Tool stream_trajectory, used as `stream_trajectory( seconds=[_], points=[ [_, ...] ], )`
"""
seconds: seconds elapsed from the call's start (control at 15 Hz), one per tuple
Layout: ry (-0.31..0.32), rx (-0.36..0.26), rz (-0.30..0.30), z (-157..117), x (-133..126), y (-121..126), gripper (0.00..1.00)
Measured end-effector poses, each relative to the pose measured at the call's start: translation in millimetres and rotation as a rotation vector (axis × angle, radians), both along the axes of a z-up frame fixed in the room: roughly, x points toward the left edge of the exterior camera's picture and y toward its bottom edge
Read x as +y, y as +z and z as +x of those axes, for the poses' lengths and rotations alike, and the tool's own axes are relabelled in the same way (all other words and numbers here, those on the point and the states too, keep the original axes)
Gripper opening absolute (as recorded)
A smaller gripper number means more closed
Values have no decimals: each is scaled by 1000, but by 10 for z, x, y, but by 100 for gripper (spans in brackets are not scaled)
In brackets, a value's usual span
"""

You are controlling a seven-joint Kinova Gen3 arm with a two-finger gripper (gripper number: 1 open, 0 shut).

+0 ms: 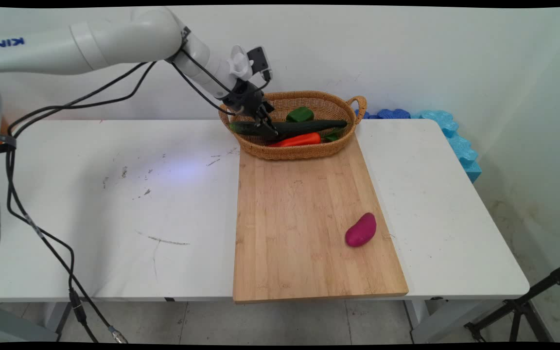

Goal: Pick up the cucumber from the vegetable basket, then place the picked object on the cutting board

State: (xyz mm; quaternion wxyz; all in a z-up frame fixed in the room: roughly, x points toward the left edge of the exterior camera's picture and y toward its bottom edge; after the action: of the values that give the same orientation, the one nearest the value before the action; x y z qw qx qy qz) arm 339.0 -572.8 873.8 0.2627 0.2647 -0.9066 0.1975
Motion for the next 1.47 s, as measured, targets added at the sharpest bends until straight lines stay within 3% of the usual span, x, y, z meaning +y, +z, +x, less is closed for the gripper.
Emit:
stream_trajectory(
  seconds=[0.33, 0.4, 0.93, 1.47],
  points=[
    [-5, -31, -1, -104, -129, -123, 100],
    [-5, -36, -1, -120, -148, -142, 0],
    [-8, -60, -3, -178, -189, -194, 0],
    [-2, -21, -26, -164, 56, 164, 0]
  ],
)
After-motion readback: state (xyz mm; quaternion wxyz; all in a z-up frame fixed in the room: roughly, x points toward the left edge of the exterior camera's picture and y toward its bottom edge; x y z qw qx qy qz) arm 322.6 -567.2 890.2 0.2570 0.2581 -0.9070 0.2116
